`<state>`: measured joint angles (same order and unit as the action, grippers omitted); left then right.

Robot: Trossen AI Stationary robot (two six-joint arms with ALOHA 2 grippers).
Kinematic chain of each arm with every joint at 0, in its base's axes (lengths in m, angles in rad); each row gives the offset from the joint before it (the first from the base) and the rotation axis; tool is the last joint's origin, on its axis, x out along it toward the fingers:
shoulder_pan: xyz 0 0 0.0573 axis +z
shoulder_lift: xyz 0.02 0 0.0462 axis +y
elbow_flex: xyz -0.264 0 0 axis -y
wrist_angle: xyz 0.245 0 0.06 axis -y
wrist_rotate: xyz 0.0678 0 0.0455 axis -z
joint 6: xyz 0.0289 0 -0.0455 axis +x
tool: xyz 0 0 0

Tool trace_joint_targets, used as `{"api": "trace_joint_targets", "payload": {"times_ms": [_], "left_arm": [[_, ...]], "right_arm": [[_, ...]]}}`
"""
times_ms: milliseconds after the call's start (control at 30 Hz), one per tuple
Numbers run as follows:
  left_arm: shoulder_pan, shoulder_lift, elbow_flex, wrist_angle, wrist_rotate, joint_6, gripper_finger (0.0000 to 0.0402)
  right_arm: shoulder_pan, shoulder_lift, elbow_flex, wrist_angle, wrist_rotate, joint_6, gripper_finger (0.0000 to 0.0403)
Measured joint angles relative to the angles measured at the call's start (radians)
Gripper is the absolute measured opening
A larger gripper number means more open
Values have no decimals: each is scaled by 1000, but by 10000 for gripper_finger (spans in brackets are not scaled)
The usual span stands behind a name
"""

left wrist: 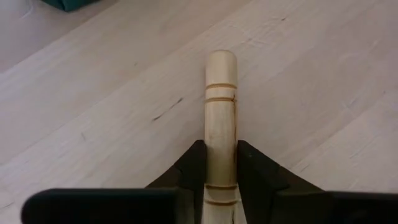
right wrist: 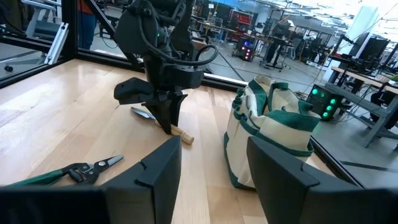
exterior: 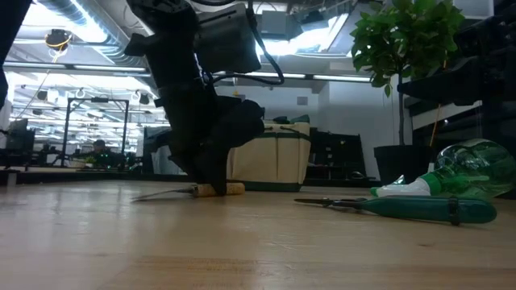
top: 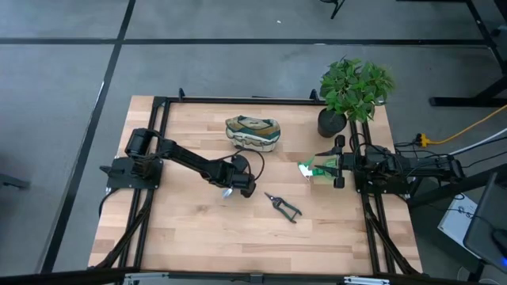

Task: Pick & Place Garden tools in Gardening bag
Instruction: Put the brown trowel into the light brown gardening bag

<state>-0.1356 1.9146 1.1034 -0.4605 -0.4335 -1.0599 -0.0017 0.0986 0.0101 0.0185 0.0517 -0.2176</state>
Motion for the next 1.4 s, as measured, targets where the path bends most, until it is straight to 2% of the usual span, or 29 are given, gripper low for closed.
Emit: {"api": "trace_joint_targets", "payload": {"times_ms": [400,567,700,933,1133,1400], "left_arm": [[-7,2,-1,15,0,52,64],[-11,1,-3,75,24,174,64],[-12,-8,-5,147,95,320,64],[-13,-16,-4,419,266,700,64],[-6,-18,-3,658,331,962,64],[28,-19,-3,918,418,1123,64]], "right_arm": [[0,0,0,0,0,0,185],[0,0,0,0,-1,0,185],[0,0,0,0,-2,0,185],[0,0,0,0,-3,0,185],[0,0,0,0,-2,0,185],[0,0,0,0,-2,0,186]]}}
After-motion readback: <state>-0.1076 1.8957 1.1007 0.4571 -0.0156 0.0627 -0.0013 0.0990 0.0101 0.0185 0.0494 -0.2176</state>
